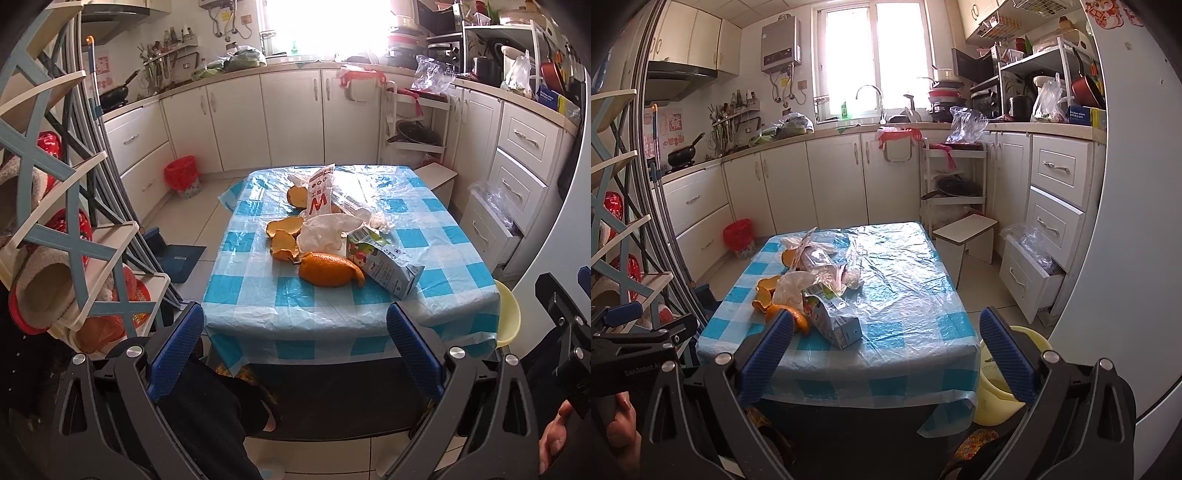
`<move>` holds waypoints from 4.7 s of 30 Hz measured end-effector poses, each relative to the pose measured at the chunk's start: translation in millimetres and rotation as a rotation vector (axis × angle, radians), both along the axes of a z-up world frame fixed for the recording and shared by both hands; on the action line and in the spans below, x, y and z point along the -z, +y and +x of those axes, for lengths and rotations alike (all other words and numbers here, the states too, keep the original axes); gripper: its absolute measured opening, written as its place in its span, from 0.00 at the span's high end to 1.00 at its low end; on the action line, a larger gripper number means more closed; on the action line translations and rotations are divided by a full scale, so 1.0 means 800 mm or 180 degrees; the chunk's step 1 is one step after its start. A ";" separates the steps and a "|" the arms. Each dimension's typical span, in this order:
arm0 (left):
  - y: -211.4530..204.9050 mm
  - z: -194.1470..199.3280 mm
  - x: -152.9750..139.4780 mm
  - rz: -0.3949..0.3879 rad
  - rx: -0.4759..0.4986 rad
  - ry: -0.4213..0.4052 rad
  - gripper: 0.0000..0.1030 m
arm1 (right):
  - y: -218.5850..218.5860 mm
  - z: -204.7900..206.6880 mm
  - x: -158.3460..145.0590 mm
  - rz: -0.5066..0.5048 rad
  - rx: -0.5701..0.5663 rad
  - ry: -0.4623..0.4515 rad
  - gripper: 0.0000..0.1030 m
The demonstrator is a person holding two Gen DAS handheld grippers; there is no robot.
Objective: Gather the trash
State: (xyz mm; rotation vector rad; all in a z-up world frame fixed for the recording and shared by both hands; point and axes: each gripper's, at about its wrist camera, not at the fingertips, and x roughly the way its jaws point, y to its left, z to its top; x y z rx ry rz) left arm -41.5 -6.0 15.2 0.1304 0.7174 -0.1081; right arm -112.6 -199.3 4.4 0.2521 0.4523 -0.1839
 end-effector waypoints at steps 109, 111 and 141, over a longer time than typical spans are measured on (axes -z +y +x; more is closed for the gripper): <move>-0.056 0.447 0.121 -0.0723 -0.0212 0.1052 0.91 | 0.010 0.243 0.097 -0.0209 -0.1073 0.0520 0.06; -0.044 0.441 0.114 -0.0800 -0.0197 0.1035 0.95 | 0.012 0.243 0.097 -0.0228 -0.1082 0.0520 0.06; -0.030 0.428 0.154 -0.0496 -0.0054 0.1226 0.99 | 0.011 0.262 0.119 -0.0221 -0.1019 0.0713 0.06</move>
